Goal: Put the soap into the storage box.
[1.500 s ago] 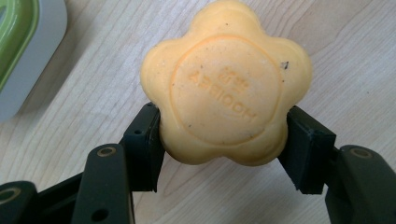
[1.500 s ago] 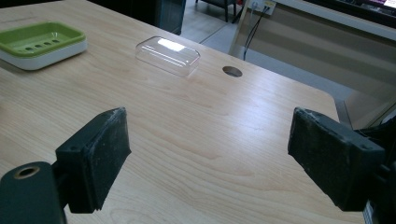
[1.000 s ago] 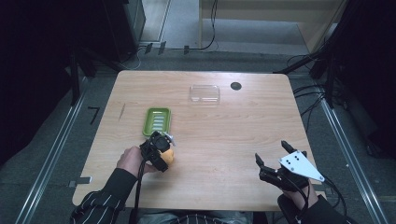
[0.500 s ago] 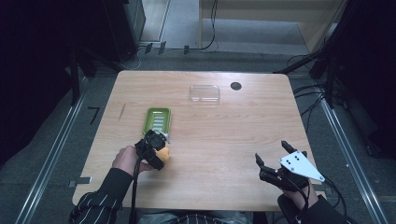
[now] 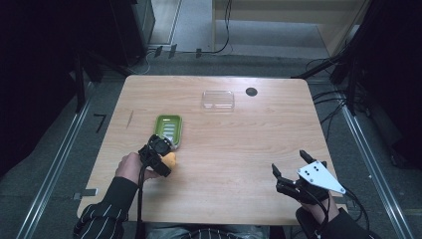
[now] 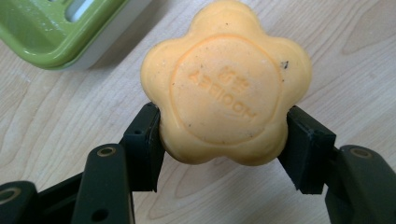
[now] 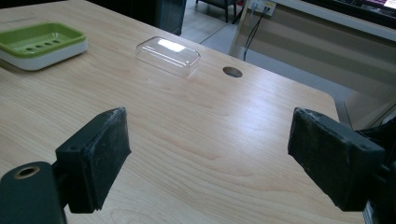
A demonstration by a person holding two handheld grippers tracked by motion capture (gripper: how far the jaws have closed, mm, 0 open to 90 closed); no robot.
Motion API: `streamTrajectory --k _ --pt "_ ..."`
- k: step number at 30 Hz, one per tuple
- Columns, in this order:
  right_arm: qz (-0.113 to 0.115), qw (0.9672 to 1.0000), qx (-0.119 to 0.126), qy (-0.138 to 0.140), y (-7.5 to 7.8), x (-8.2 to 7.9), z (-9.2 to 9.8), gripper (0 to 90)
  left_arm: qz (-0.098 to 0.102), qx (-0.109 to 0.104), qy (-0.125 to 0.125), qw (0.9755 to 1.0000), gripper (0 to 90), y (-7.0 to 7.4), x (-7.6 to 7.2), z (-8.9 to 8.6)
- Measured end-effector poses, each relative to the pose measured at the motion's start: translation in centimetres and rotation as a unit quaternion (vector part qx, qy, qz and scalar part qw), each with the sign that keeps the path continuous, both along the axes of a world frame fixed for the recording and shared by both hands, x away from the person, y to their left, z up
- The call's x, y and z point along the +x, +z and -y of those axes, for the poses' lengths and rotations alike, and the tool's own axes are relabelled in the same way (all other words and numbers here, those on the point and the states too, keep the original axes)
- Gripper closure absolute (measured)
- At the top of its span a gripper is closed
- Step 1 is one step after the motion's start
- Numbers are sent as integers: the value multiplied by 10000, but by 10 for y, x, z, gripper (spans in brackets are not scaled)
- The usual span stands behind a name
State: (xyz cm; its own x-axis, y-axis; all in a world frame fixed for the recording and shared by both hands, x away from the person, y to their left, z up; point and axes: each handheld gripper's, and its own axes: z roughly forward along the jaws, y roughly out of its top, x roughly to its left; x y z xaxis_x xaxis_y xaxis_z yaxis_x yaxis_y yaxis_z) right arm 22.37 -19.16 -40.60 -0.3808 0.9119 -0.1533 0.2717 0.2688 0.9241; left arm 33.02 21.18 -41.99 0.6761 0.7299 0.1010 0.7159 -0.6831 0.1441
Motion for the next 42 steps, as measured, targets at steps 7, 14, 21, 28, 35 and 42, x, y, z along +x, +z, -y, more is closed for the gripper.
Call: streamTrajectory --k 7,14,21,28,35,42 --pt "0 10000 -12 5 0 0 0 134 58 -42 33 10000 397 4 3 -2" --pt "-1 10000 -11 12 0 0 0 134 117 -24 51 9999 397 6 7 -2" --pt "-8 10000 -15 16 0 0 0 134 185 -129 76 9997 397 11 11 -2" --pt "-8 10000 -7 19 0 0 0 134 234 -146 104 9996 397 13 18 -4" --pt "-16 10000 -14 19 0 0 -1 134 334 -218 138 9991 397 19 23 -6" --pt "-18 10000 -11 25 0 0 -1 134 422 -302 223 9984 397 22 30 -10"
